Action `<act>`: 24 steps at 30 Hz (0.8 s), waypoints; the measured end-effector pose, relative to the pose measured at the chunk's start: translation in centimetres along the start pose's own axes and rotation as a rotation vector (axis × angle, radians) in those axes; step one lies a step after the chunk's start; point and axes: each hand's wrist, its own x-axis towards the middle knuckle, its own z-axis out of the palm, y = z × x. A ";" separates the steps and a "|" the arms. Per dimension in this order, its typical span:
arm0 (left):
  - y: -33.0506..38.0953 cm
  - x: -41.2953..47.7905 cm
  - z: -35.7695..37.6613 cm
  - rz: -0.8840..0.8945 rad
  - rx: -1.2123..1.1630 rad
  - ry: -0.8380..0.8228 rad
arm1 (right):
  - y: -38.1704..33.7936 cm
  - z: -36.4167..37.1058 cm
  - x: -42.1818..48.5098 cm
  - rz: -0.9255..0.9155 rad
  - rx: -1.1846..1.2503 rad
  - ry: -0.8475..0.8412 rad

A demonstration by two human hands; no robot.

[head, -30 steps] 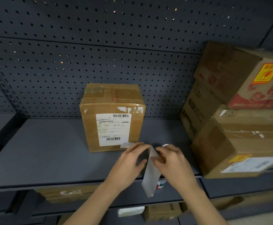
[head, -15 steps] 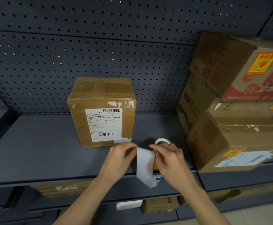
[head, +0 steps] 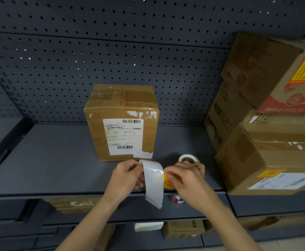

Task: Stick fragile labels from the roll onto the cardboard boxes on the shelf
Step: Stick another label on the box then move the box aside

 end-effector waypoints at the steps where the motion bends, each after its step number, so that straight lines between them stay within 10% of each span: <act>1: 0.0 -0.2 -0.2 0.015 0.063 0.016 | 0.2 -0.1 0.1 0.010 0.034 0.000; 11: 1.5 -1.4 0.9 0.510 0.307 -0.154 | 0.5 -0.5 1.0 -0.015 0.165 0.058; 24: 0.7 -1.2 1.5 0.310 0.220 -0.342 | 1.6 -0.7 0.9 0.048 0.202 0.205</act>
